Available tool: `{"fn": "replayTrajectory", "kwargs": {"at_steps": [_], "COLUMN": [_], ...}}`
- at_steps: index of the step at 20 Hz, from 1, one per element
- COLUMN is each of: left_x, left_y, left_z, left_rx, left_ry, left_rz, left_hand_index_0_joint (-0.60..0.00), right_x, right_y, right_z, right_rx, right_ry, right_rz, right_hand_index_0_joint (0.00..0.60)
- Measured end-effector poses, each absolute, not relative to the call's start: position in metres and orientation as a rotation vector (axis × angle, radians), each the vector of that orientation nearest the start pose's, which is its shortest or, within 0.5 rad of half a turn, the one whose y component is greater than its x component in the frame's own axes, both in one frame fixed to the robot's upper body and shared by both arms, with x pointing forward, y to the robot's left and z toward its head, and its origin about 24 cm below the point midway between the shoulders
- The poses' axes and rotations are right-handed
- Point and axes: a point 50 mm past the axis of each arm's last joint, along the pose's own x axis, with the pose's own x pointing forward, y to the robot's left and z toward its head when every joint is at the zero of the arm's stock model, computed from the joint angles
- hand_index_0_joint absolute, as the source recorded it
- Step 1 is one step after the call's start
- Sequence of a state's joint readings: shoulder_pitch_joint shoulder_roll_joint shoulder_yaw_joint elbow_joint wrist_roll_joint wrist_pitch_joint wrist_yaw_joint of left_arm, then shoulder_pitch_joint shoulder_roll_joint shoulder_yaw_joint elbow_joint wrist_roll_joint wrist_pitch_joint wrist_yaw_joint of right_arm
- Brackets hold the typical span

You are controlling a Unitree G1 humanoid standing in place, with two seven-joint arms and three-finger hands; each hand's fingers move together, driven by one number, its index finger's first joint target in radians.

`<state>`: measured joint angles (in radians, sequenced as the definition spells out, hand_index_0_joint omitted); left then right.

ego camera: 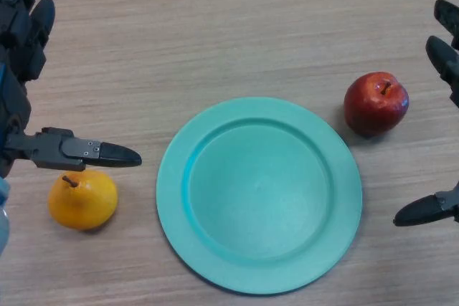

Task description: Pick up the yellow pear and place it on the plate

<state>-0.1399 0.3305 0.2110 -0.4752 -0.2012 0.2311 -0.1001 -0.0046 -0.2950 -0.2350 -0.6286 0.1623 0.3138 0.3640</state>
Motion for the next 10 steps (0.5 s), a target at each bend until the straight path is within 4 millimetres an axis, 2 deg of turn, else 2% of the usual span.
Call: {"fn": "replayTrajectory", "kwargs": {"at_steps": [10], "left_x": [0.2454], "left_y": [0.2086], "left_z": [0.1883], "left_rx": [0.176], "left_ry": [-0.436], "left_rz": [-0.039], "left_hand_index_0_joint": [0.000], "right_x": [0.2190], "right_y": [-0.1964], "right_z": [0.1775], "right_rx": [-0.256], "right_ry": [-0.348], "right_rz": [0.256], "right_hand_index_0_joint": [0.000]}}
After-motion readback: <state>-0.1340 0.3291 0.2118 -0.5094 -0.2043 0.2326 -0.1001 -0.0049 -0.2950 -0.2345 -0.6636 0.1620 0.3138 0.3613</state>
